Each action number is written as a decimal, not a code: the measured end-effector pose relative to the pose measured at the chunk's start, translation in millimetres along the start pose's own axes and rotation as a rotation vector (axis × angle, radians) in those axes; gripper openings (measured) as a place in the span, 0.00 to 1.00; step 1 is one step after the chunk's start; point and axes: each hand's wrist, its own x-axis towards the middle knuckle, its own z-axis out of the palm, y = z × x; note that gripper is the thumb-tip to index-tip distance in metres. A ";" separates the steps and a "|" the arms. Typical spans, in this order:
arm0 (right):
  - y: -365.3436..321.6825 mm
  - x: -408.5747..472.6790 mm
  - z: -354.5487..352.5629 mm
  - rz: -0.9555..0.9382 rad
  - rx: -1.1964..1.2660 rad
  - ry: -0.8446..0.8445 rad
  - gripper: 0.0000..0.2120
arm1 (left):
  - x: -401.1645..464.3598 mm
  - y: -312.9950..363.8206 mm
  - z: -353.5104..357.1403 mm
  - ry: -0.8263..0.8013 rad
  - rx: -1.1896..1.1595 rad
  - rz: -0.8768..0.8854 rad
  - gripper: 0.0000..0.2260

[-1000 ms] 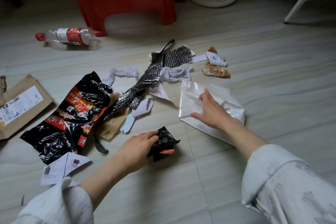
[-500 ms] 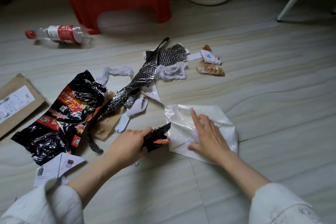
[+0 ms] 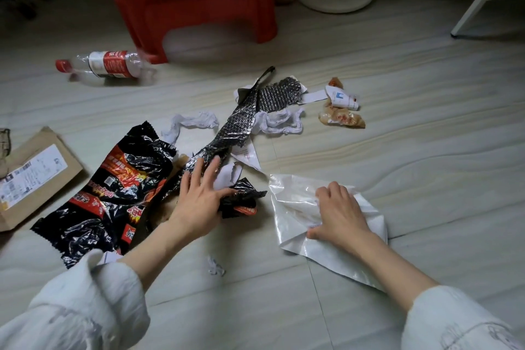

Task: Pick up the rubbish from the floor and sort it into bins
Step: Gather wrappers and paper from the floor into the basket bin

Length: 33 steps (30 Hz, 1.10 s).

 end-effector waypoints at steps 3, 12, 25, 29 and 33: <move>-0.2 4.0 -1.7 0.021 0.033 -0.008 0.42 | 27.1 -7.9 -10.9 -0.145 -0.052 -0.116 0.28; -0.7 20.9 -4.9 0.080 0.129 -0.024 0.22 | 34.6 8.4 6.3 0.027 0.080 -0.036 0.26; -14.7 -41.1 0.9 0.191 0.206 0.053 0.11 | -40.7 27.5 16.6 0.008 -0.037 0.100 0.22; -18.4 -84.7 -9.7 0.207 0.253 0.088 0.02 | -77.3 34.2 10.5 -0.023 -0.102 0.199 0.19; -30.3 -118.2 -25.3 0.245 0.347 0.203 0.08 | -104.3 44.0 -16.4 0.069 -0.085 0.266 0.17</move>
